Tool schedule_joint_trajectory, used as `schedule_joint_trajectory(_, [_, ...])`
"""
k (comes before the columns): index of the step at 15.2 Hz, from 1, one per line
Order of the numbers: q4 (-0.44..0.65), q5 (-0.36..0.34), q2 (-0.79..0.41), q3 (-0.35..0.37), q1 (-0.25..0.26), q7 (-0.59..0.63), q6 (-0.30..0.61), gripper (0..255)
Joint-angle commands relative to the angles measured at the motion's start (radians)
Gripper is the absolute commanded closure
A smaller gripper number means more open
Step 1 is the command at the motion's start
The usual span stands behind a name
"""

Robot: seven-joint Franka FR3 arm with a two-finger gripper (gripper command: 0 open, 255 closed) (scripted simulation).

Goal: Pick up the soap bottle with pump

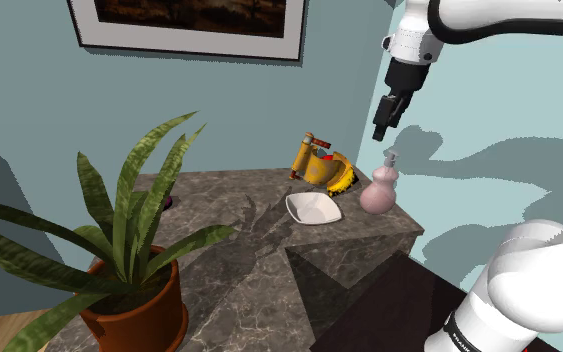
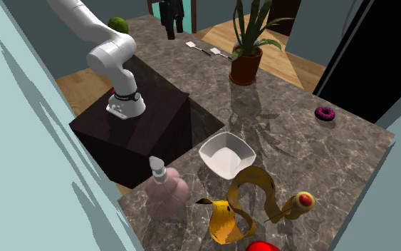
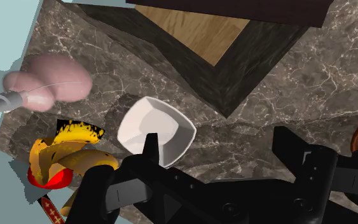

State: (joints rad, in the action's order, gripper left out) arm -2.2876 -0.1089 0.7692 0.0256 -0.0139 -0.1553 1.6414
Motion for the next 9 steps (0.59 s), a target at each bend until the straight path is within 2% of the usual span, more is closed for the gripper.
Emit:
schedule_joint_trajectory(1, [0.0, 0.0, 0.0, 0.0, 0.0, 0.0, 0.0, 0])
schedule_joint_trajectory(9, [-0.014, -0.061, -0.111, -0.175, -0.049, -0.158, 0.136, 0])
